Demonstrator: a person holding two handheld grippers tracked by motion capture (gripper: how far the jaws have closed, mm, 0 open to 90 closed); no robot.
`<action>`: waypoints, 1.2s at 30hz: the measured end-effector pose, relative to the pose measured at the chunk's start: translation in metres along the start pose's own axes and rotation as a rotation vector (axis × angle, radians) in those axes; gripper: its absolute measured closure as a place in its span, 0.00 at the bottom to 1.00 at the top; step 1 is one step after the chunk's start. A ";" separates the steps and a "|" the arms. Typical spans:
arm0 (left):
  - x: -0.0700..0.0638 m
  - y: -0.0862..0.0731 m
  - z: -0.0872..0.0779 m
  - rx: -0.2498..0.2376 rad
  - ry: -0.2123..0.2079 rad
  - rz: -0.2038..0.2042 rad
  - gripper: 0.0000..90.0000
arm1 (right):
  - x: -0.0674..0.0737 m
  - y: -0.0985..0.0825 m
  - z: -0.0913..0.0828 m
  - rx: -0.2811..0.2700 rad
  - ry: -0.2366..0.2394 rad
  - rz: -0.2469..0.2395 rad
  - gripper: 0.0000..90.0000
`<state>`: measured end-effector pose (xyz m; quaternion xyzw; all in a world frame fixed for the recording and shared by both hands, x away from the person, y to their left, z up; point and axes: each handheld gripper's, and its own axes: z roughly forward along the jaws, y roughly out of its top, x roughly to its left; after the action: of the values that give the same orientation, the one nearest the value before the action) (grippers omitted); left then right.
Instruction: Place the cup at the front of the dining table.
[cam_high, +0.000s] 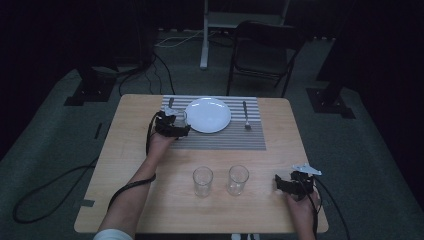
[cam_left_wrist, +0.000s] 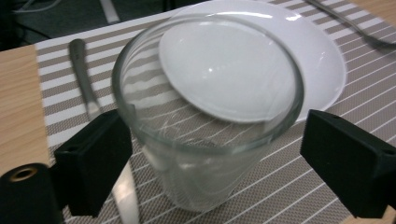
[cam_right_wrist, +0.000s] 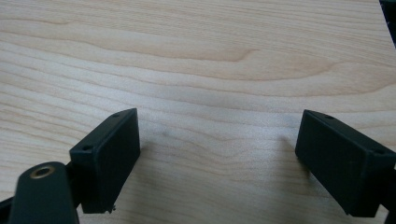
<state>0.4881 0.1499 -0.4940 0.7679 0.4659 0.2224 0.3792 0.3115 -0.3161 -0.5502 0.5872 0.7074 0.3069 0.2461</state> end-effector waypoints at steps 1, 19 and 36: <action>0.001 -0.002 0.000 0.013 -0.020 -0.010 0.00 | 0.000 0.000 0.000 0.000 0.000 0.000 0.15; -0.007 -0.037 -0.018 0.042 -0.060 0.044 0.00 | 0.000 0.000 0.000 0.000 0.000 0.000 0.15; -0.002 -0.069 -0.056 0.049 -0.134 0.038 0.00 | 0.000 0.000 0.000 0.000 -0.001 -0.001 0.15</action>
<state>0.4101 0.1881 -0.5141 0.7989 0.4301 0.1660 0.3862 0.3114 -0.3161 -0.5503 0.5871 0.7075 0.3067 0.2464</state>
